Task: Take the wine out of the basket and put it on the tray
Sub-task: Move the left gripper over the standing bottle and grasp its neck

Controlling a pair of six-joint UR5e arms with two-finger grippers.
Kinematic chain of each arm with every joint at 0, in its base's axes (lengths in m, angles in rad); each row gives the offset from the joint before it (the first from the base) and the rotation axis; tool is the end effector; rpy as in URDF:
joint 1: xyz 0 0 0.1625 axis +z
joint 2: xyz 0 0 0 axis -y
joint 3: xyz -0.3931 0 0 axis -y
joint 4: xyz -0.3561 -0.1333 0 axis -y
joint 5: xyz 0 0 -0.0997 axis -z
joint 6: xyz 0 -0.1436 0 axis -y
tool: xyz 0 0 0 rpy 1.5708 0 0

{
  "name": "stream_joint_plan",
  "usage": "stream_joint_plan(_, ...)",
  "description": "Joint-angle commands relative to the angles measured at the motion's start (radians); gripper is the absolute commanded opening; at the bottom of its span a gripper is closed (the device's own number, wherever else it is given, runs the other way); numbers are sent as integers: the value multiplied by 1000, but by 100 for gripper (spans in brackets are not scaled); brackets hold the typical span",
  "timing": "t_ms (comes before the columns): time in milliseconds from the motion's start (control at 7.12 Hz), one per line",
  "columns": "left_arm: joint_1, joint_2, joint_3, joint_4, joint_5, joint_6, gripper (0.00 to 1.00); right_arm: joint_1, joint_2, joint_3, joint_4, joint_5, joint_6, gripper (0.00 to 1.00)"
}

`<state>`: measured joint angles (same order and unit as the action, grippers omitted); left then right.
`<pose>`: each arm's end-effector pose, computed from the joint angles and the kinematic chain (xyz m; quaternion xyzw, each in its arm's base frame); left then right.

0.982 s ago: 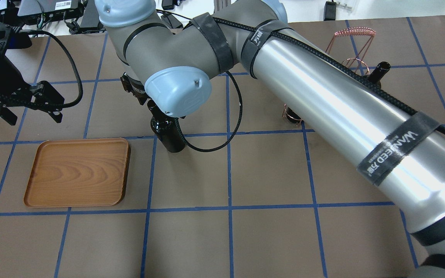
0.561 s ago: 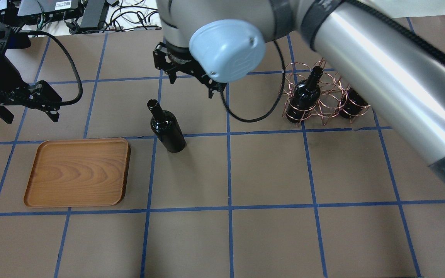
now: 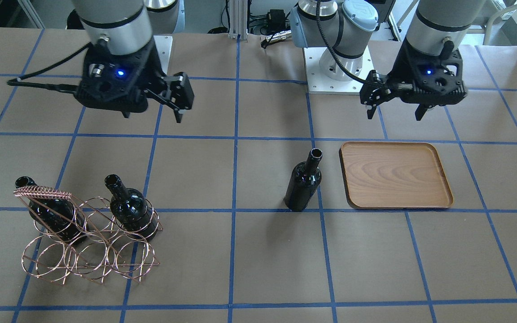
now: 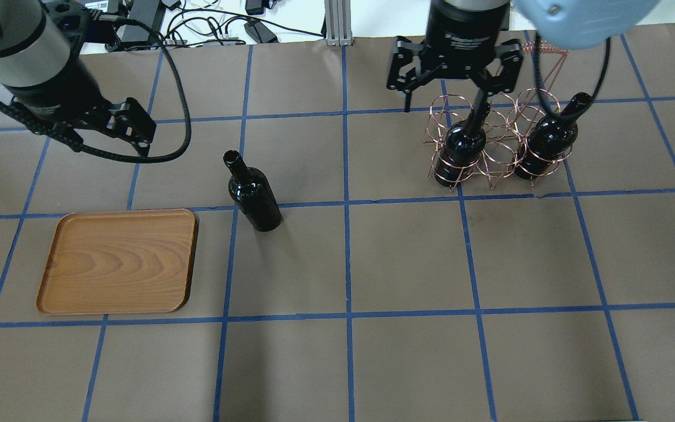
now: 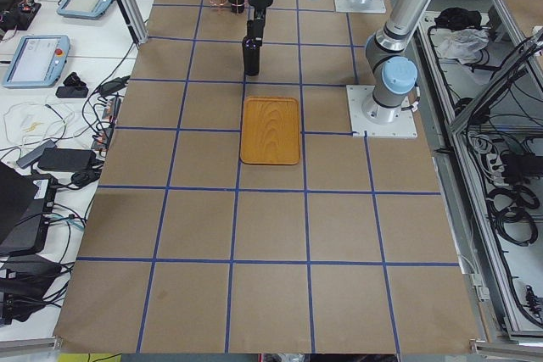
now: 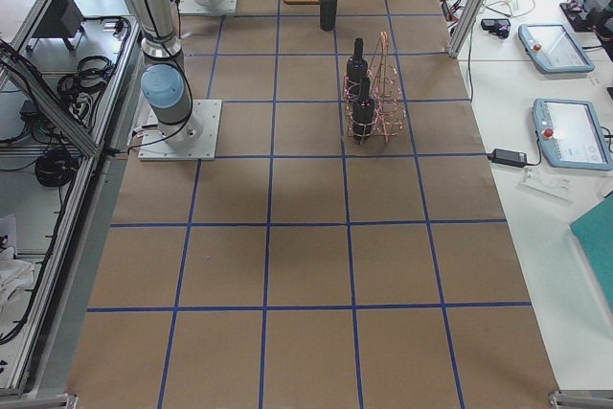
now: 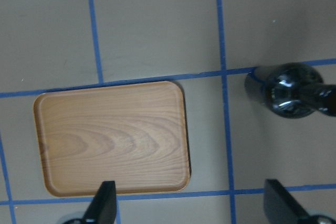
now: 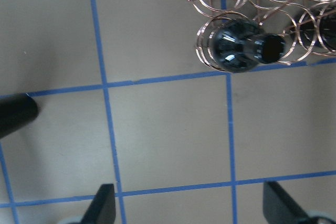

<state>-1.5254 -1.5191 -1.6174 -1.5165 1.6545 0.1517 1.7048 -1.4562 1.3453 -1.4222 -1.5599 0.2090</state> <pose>-0.1010 -0.4488 0.4200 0.0518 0.9973 -0.0254 0.0445 0.1995 -0.4706 0.4452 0.0376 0.9991 0.0195 0.0022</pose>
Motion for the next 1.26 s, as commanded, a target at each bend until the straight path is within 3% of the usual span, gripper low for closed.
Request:
stream_joint_plan(0, -117, -57, 34, 24, -47, -67, 100, -106, -103, 58, 71, -5, -158, 100)
stream_joint_plan(421, -168, -179, 31, 128, -64, -72, 100, -99, -147, 126, -76, 12, -171, 100)
stream_joint_plan(842, -168, -263, -5, 194, -78, -67, 100, -100, -147, 126, -115, 0, -175, 100)
stream_joint_plan(982, -168, -272, -6, 208, -76, -70, 97, -100, -147, 127, -115, 1, -177, 100)
stream_joint_plan(1123, -168, -277, -10, 203, -79, -70, 84, -100, -147, 127, -115, 0, -177, 100)
